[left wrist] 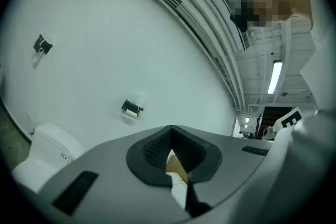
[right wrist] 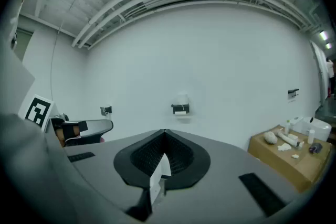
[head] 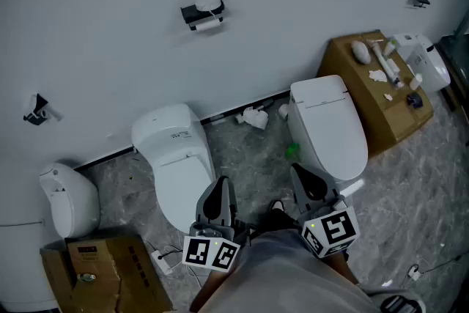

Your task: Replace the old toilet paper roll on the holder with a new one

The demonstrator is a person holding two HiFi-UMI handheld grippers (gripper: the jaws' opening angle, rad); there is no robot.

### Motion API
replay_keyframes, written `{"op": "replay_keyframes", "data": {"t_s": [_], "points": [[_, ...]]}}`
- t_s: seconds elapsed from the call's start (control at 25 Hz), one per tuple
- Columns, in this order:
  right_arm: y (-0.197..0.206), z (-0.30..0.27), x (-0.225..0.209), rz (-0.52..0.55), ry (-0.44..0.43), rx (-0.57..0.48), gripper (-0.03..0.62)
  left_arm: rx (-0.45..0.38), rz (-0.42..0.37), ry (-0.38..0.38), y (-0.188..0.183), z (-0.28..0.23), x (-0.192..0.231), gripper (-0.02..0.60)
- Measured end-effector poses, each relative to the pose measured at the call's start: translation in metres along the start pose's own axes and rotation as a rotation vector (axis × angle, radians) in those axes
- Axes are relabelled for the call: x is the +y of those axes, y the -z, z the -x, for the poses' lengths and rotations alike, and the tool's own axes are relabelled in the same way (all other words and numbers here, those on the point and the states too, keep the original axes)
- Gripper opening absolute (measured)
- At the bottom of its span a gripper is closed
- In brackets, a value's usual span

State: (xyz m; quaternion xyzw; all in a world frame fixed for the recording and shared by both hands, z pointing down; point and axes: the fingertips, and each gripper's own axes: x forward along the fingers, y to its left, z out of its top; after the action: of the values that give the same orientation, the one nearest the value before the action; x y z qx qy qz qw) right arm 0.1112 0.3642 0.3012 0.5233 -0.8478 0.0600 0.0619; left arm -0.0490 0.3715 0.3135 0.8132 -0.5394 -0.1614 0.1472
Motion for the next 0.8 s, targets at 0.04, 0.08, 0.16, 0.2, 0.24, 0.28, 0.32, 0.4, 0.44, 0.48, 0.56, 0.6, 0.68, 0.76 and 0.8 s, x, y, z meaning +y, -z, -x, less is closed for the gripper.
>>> {"op": "replay_keyframes", "data": {"t_s": [0.04,0.08,0.16,0.2,0.24,0.28,0.32,0.4,0.44,0.48,0.56,0.6,0.68,0.76,0.8], "points": [[-0.002,0.004,0.000,0.012,0.002,-0.001,0.015,0.006,0.005,0.002,0.000,0.001,0.000,0.003],[-0.005,0.007,0.001,0.022,0.003,-0.003,0.015,0.011,0.011,0.004,0.001,0.001,-0.001,0.003],[-0.010,0.015,-0.001,0.037,0.004,-0.011,0.015,0.012,0.029,0.006,-0.001,0.003,-0.003,0.003],[-0.012,0.018,-0.002,0.041,0.004,-0.016,0.015,0.007,0.038,0.007,-0.002,0.004,-0.004,0.003],[-0.014,0.020,-0.005,0.042,0.004,-0.019,0.015,0.000,0.046,0.011,-0.004,0.004,-0.006,0.003],[-0.015,0.022,-0.008,0.043,0.005,-0.020,0.015,-0.009,0.054,0.017,-0.006,0.004,-0.009,0.003],[-0.016,0.022,-0.011,0.042,0.003,-0.020,0.015,-0.017,0.059,0.025,-0.008,0.004,-0.012,0.003],[-0.017,0.022,-0.014,0.042,-0.010,-0.020,0.015,-0.021,0.060,0.036,-0.009,0.001,-0.018,0.003],[-0.018,0.021,-0.015,0.047,-0.019,-0.020,0.015,-0.019,0.058,0.036,-0.008,-0.001,-0.020,0.003],[-0.018,0.020,-0.015,0.053,-0.029,-0.019,0.015,-0.016,0.057,0.034,-0.007,-0.002,-0.022,0.003],[-0.020,0.017,-0.015,0.064,-0.055,-0.017,0.015,-0.009,0.063,0.030,-0.005,-0.007,-0.025,0.003],[-0.022,0.015,-0.016,0.064,-0.070,-0.021,0.015,-0.007,0.068,0.027,-0.003,-0.010,-0.026,0.003],[-0.024,0.012,-0.019,0.064,-0.094,-0.036,0.015,-0.003,0.073,0.021,-0.001,-0.015,-0.027,0.003],[-0.025,0.008,-0.025,0.081,-0.107,-0.044,0.015,0.002,0.068,0.013,0.002,-0.021,-0.028,0.003],[-0.025,0.005,-0.029,0.086,-0.112,-0.046,0.015,0.005,0.064,0.009,0.003,-0.024,-0.029,0.003]]}}
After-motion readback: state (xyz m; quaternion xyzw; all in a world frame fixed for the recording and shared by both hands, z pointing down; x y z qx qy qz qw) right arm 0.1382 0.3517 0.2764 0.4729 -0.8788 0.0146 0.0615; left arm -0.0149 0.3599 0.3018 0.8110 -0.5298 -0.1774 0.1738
